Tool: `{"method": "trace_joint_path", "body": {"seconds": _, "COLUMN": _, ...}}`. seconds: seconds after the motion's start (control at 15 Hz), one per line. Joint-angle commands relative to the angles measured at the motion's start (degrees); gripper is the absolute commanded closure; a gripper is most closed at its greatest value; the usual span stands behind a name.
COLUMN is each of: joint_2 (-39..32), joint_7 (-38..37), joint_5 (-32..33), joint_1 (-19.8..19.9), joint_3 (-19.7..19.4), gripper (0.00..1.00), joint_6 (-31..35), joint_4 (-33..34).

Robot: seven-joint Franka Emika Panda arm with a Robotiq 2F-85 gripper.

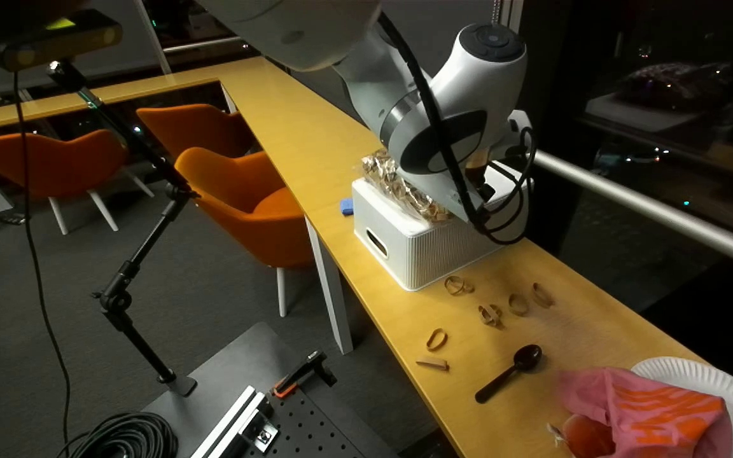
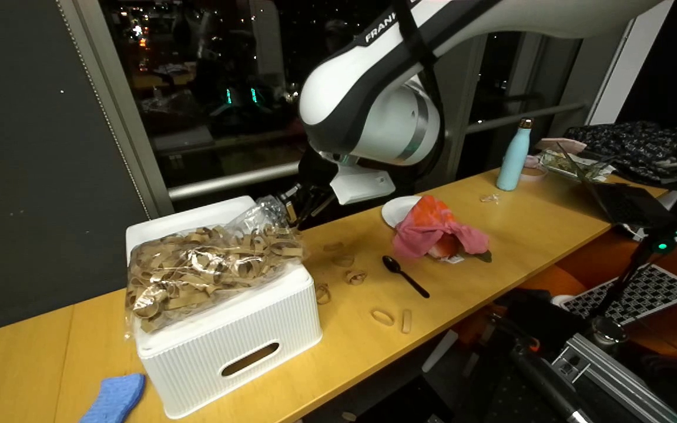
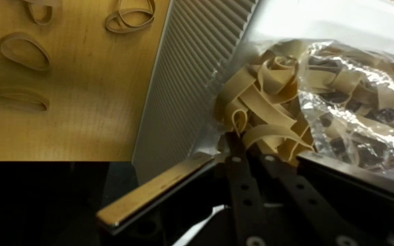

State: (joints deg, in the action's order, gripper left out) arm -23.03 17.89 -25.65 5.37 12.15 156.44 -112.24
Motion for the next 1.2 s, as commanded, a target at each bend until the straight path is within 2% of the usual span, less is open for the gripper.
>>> {"method": "trace_joint_path", "body": {"seconds": 0.0, "joint_2": -1.19, "joint_7": 5.66, "joint_5": -3.89, "joint_1": 3.07, "joint_3": 4.36, "gripper": 0.99, "joint_6": 1.95, "joint_4": 1.84}}
{"method": "trace_joint_path", "body": {"seconds": 0.4, "joint_2": -0.68, "joint_7": 10.39, "joint_5": -9.71, "joint_1": 6.04, "joint_3": 8.78, "gripper": 0.99, "joint_6": 0.94, "joint_4": 2.08}}
{"method": "trace_joint_path", "body": {"seconds": 0.73, "joint_2": -2.77, "joint_7": 12.7, "joint_5": -15.77, "joint_1": 6.89, "joint_3": 8.33, "gripper": 0.99, "joint_6": 0.17, "joint_4": 2.42}}
{"method": "trace_joint_path", "body": {"seconds": 0.87, "joint_2": -3.57, "joint_7": 15.65, "joint_5": -18.36, "joint_1": 7.73, "joint_3": 8.91, "gripper": 0.99, "joint_6": -0.12, "joint_4": 2.93}}
{"method": "trace_joint_path", "body": {"seconds": 1.0, "joint_2": -4.16, "joint_7": 19.06, "joint_5": -20.86, "joint_1": 9.56, "joint_3": 11.06, "gripper": 0.99, "joint_6": -1.37, "joint_4": 3.17}}
{"method": "trace_joint_path", "body": {"seconds": 1.13, "joint_2": -3.78, "joint_7": 22.2, "joint_5": -24.14, "joint_1": 8.55, "joint_3": 10.41, "gripper": 0.99, "joint_6": -3.06, "joint_4": 3.17}}
